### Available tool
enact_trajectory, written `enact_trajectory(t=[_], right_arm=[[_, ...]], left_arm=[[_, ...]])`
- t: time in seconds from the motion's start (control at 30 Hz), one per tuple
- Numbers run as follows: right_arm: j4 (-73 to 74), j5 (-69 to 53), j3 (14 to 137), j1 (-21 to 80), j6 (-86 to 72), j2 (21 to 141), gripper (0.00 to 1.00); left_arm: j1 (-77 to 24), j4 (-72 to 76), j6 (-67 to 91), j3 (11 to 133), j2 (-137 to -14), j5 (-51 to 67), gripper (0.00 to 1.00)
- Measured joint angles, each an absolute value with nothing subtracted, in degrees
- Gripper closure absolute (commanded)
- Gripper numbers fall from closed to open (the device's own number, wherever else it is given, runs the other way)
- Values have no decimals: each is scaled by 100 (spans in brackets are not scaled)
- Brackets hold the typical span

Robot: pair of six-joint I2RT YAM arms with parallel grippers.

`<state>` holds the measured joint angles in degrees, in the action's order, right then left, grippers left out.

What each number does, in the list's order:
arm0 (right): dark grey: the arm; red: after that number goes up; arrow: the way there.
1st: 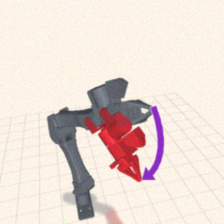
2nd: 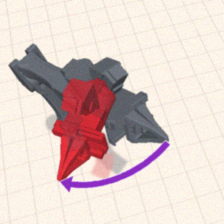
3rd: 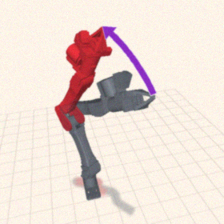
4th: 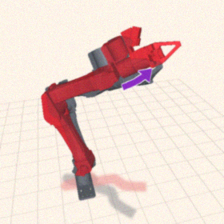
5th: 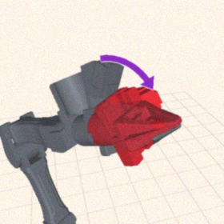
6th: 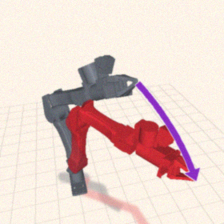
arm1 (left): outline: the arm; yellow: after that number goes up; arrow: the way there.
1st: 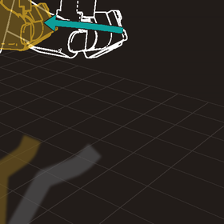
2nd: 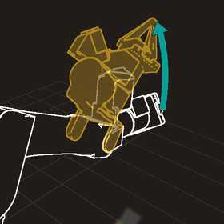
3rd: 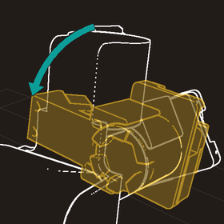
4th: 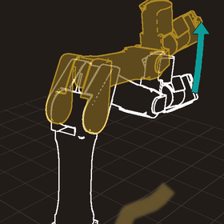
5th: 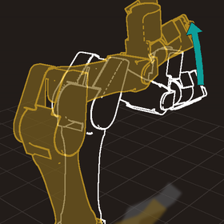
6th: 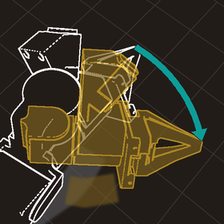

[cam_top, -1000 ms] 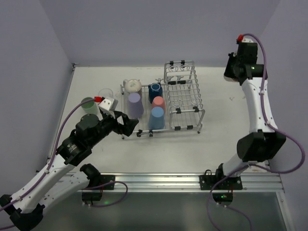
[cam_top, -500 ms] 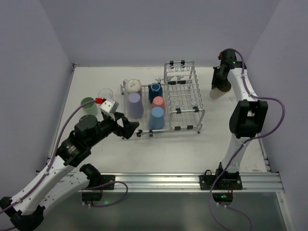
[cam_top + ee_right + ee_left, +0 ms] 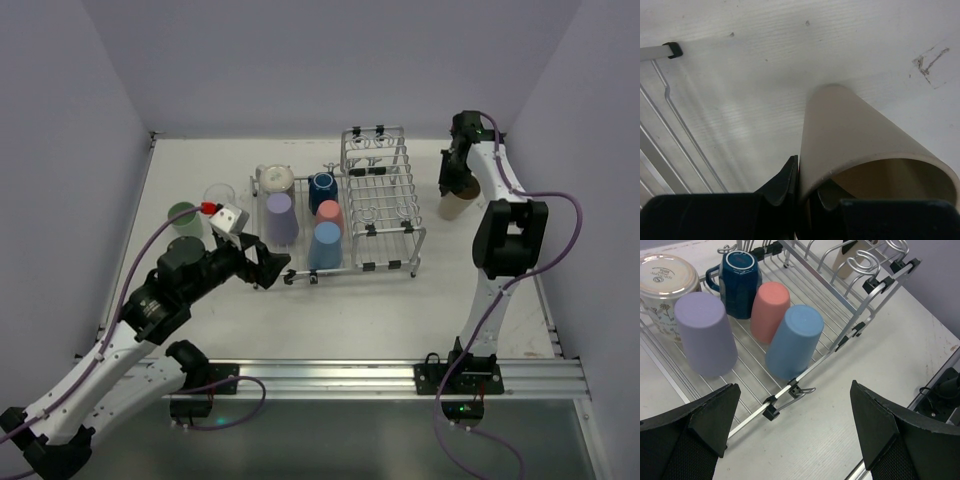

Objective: Unload the cups from the dish rack

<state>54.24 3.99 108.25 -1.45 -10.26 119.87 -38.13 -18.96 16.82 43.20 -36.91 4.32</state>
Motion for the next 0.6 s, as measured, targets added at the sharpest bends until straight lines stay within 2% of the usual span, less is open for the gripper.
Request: enact_trajectory(t=[0.1,0.13,0.43,0.6], right_arm=[[5511,545,10936,-145,-1024,12053,79],[5513,567,10965,-145,-1028,12081,73],[5548,652,11002,-113,-1044,12230,53],[5485,593,10995,-75,-1133,11977,29]], left_arm=[[-3754,-1896,1682,4320,-3752,436,0],[-3734,-1896,1682,4320,-3776,438,0],[-3599,-1896,1682,4320,-3885,493,0],[-3588,-1879,1693,4320,-4025,502,0]])
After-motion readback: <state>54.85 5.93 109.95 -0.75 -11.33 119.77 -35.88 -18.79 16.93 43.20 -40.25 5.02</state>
